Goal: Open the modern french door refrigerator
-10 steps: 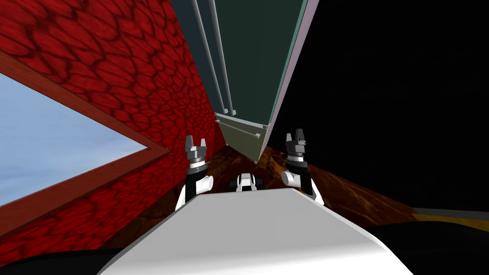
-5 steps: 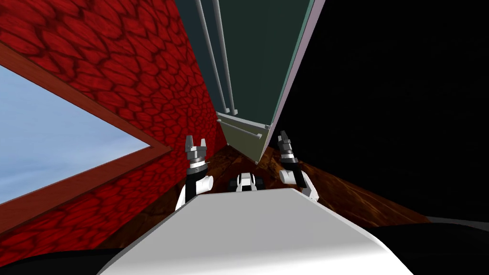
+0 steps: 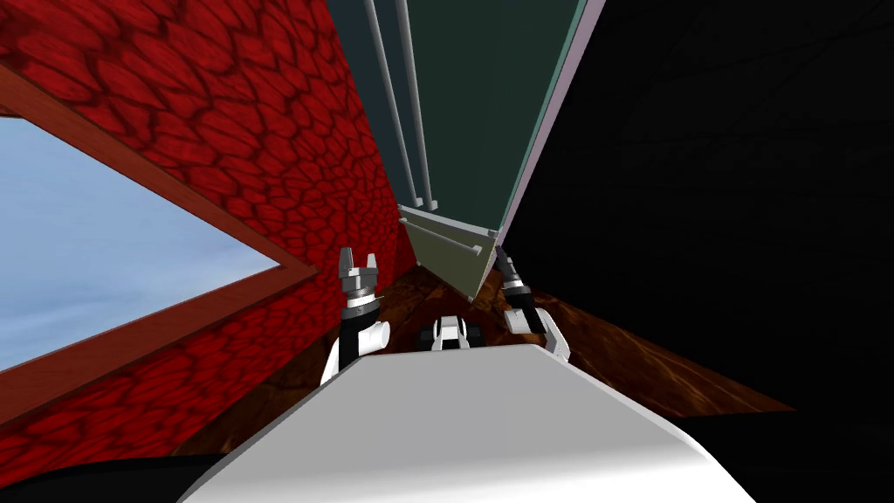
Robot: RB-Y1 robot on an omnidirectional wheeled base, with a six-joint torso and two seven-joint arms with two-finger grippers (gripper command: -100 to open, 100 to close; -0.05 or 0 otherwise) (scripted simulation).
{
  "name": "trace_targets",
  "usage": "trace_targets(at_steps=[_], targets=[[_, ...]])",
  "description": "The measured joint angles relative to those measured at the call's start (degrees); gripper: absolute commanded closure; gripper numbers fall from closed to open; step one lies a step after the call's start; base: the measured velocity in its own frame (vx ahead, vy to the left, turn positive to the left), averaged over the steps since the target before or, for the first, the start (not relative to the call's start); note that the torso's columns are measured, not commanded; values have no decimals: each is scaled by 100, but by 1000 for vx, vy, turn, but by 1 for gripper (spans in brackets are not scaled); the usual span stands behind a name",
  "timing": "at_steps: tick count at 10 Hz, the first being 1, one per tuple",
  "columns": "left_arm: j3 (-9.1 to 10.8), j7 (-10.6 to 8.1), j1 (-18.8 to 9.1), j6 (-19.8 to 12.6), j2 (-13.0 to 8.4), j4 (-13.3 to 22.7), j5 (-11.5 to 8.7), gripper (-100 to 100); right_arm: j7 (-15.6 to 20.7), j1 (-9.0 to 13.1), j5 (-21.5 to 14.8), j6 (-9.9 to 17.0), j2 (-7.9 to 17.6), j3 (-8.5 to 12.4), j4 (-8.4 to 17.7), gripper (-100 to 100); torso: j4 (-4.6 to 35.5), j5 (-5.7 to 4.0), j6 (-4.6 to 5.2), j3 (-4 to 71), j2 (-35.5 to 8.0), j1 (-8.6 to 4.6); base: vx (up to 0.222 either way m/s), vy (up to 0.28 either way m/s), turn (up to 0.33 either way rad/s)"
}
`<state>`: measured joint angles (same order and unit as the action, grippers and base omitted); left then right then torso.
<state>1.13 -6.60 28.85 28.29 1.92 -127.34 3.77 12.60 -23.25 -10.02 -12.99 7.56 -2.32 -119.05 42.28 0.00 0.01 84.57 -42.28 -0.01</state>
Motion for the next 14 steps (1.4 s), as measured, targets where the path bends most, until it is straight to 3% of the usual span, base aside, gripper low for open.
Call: trace_targets(at_steps=[4, 7, 14], targets=[[0, 0, 0, 0, 0, 0, 0, 0, 150, 122, -564, 650, 38, -237, 148, -100, 0, 0, 0, -1, -2, 1, 16, 2, 44], [0, 0, 0, 0, 0, 0, 0, 0, 253, 313, -983, 1106, 102, -383, 423, -100, 0, 0, -2, 0, 1, 2, 17, 3, 42], [0, 0, 0, 0, 0, 0, 0, 0, 472, 529, -1768, 1983, 119, -673, 791, -100, 1, 0, 0, -1, -2, 1, 13, 2, 33]])
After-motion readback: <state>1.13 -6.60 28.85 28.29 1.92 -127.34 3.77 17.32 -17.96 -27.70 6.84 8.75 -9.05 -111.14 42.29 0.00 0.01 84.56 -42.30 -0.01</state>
